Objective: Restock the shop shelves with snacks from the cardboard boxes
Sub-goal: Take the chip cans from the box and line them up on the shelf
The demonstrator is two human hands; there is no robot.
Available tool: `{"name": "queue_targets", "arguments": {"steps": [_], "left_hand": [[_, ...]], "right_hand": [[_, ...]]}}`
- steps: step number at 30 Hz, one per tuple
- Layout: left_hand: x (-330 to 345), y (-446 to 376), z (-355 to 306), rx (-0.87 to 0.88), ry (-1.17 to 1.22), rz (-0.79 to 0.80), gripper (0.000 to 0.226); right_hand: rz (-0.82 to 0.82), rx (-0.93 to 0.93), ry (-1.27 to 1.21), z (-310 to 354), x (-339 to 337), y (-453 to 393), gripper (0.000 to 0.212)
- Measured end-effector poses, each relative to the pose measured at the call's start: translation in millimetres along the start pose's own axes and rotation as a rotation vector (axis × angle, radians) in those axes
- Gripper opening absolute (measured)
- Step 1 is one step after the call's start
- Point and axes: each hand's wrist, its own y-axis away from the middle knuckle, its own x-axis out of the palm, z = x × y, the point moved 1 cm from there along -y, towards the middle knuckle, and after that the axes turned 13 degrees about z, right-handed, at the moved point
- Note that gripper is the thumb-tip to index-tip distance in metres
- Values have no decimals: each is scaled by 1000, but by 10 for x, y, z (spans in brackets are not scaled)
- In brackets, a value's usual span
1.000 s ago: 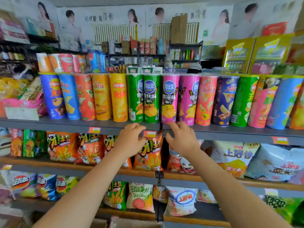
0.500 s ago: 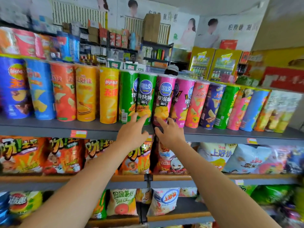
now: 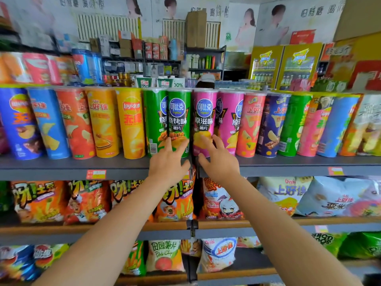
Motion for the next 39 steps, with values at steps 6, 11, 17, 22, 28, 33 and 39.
{"name": "queue_targets", "arguments": {"steps": [6,11,17,22,28,33,39], "left_hand": [[48,-75,-129,-67,-122,-26,61],[92,-130,-235,-130,-199,-39,65],[81,-194,-306,-165,-202,-18,67],[57,-141,-316,-158,-171,-37,65],[71,91,31,-104,-65,-249,55],[250,153,425,-52,-17,-150,66],[336,132,566,-4,59,-171,64]], "right_hand": [[-264,86,86,-473,-21,225,49],[-116,75,113,-583,59,234,58],[-123,70,113,-633,114,234,57],[-337,0,64,-558,68,233,46],[-301,-326,-60,30,185,19,39],[-44,-146,86,445,472,-82,54],[88,-3,184,647,425,-145,58]]}}
